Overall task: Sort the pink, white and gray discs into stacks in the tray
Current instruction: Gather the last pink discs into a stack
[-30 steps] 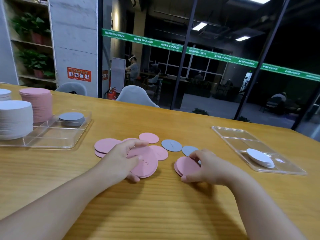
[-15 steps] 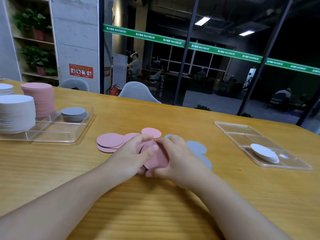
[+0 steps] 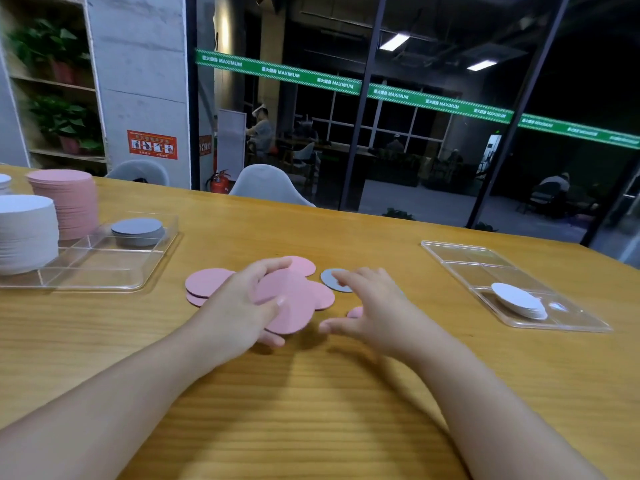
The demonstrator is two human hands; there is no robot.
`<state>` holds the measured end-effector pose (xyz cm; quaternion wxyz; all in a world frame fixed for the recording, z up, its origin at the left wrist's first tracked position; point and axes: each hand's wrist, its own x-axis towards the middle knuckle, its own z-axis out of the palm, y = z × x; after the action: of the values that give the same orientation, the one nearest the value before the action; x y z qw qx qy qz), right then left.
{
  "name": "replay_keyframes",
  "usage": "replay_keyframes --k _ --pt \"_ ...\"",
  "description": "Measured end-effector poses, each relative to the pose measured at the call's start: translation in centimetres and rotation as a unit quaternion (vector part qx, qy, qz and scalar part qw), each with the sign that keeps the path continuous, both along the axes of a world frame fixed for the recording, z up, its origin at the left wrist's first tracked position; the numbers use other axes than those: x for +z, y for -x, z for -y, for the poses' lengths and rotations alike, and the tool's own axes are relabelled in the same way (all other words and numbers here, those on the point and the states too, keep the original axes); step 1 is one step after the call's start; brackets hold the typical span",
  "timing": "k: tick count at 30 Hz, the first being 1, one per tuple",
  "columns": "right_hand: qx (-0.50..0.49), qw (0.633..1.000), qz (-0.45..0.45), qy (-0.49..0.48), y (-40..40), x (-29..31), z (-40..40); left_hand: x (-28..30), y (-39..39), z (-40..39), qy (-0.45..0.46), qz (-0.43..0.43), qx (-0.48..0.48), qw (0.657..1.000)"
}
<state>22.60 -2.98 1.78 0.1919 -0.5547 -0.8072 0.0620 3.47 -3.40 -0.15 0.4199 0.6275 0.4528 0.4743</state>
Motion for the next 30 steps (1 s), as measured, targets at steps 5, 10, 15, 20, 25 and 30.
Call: replay_keyframes --k 5,10,15,20,25,30 --pt "-0.124 0.98 0.089 0.129 -3.2 0.8 -0.2 0.4 0.4 0.0 -0.007 0.02 0.006 1.0" --pt "-0.148 0.974 0.068 0.161 -3.7 0.5 -0.5 0.3 0.4 0.0 -0.015 0.018 -0.006 1.0" --pt "-0.14 0.977 -0.025 0.157 -3.6 0.5 -0.2 0.4 0.4 0.0 -0.012 0.01 -0.003 1.0" --pt "-0.097 0.988 -0.111 0.048 -4.1 1.1 -0.2 0.3 0.7 -0.1 0.001 -0.03 0.007 1.0" --pt "-0.005 0.933 -0.351 0.074 -2.6 1.8 0.3 0.3 0.4 -0.1 0.02 -0.033 0.014 0.999" --pt "0.017 0.929 -0.364 0.061 -0.5 0.9 0.6 0.4 0.1 -0.1 0.042 -0.003 0.025 0.999"
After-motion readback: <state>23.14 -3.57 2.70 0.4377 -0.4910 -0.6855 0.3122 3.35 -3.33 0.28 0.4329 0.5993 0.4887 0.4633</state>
